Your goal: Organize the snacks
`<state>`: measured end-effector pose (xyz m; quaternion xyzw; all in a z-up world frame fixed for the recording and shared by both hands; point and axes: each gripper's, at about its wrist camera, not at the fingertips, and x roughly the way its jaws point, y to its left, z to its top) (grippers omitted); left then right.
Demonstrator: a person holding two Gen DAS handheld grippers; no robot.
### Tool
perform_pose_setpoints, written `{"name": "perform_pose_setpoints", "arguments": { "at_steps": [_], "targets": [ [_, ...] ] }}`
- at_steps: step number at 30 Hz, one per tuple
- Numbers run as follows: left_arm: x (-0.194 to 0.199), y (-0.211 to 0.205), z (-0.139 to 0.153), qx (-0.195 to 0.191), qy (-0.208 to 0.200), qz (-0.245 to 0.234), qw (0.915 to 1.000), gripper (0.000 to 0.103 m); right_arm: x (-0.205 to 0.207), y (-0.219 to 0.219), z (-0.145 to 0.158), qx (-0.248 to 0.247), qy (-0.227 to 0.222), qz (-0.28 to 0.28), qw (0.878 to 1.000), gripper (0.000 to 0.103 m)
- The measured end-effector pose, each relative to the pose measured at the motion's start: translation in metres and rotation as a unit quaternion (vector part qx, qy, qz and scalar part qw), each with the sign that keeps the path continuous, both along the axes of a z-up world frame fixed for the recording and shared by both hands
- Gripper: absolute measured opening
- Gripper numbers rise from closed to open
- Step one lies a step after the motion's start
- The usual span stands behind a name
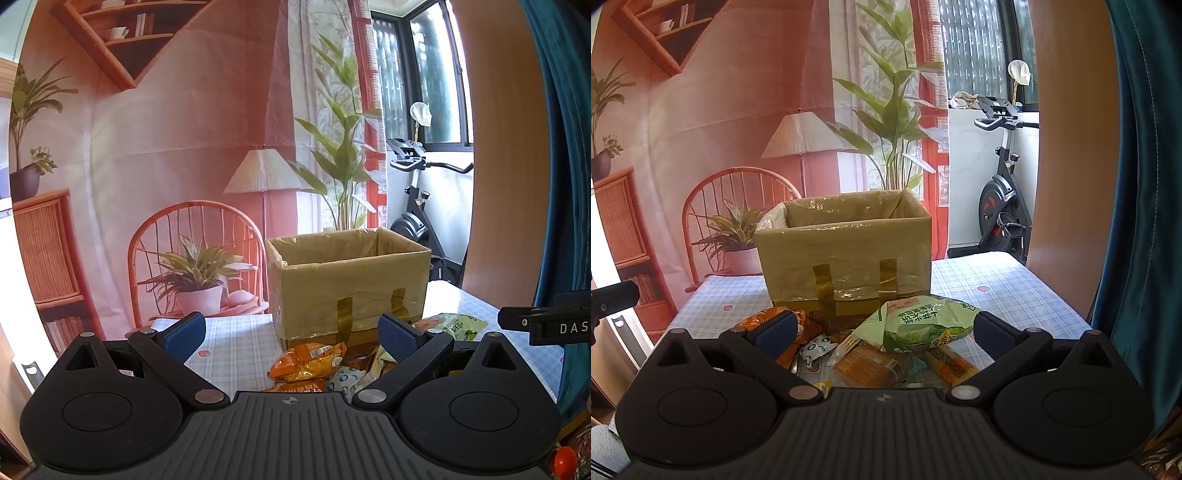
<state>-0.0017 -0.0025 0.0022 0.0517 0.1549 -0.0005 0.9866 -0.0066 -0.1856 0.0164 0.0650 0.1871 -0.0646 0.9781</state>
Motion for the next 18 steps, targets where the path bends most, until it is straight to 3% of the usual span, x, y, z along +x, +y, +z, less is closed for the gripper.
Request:
{"name": "perform_pose_setpoints", "arguments": {
  "at_steps": [18],
  "targets": [
    [-0.0019,0.0004,0.0013,-0.001,-0.002,-0.001,1.0,0.101,0.002,0.0028,-0.0009,-0.003,0.0,0.001,1.0,0.103]
  ]
}}
